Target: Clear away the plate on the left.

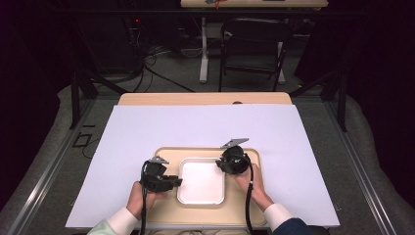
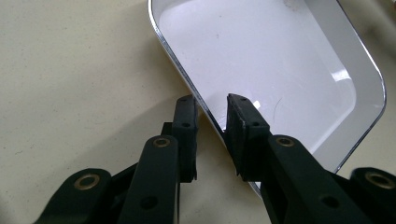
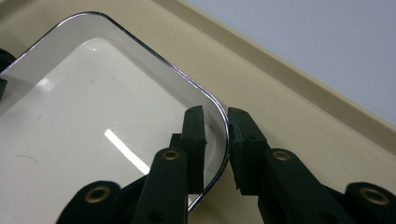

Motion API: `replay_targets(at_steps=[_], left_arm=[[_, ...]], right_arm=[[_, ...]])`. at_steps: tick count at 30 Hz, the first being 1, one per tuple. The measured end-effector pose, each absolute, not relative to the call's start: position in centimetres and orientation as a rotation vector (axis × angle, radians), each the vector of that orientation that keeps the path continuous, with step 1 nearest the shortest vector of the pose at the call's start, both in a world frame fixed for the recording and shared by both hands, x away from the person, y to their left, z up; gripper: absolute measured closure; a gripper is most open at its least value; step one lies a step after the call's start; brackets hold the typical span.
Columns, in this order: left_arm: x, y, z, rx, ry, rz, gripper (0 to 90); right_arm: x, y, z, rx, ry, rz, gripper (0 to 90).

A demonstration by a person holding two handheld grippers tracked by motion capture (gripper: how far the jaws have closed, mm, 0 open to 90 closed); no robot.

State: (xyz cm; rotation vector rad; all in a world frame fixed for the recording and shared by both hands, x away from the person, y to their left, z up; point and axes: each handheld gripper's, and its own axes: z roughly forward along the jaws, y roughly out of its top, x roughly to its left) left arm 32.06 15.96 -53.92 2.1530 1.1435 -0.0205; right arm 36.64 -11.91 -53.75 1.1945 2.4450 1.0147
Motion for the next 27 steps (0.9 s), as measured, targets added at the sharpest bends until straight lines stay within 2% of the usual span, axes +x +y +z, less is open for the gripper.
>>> replay_targets(at_steps=[18,20,21,23,24,25,26,27], left_arm=[[32.03,15.74,-54.46,2.183,1.151,-0.033,69.8],[32.13,15.79,-54.44,2.178,1.151,-0.062,60.8],[32.17,15.79,-54.35,2.168,1.159,-0.079,60.8],[32.1,15.73,-54.07,2.177,1.153,-0.05,54.6],[32.09,15.79,-53.9,2.177,1.152,-0.046,49.9],[32.06,15.88,-53.7,2.164,1.153,-0.036,44.0],[32.08,16.0,-53.56,2.163,1.147,-0.03,40.8],[32.08,16.0,-53.56,2.163,1.147,-0.03,38.0]], right_arm=[[36.73,-11.27,-54.71,1.147,2.478,0.949,76.4],[36.64,-11.14,-54.69,1.14,2.493,0.953,68.2],[36.64,-11.14,-54.69,1.14,2.493,0.953,68.2],[36.52,-10.91,-54.62,1.12,2.505,0.945,60.0],[36.46,-10.88,-54.55,1.119,2.503,0.949,54.3],[36.35,-10.91,-54.34,1.12,2.482,0.947,43.3],[36.3,-11.0,-54.19,1.109,2.474,0.966,39.3],[36.3,-11.0,-54.19,1.109,2.474,0.966,39.3]])
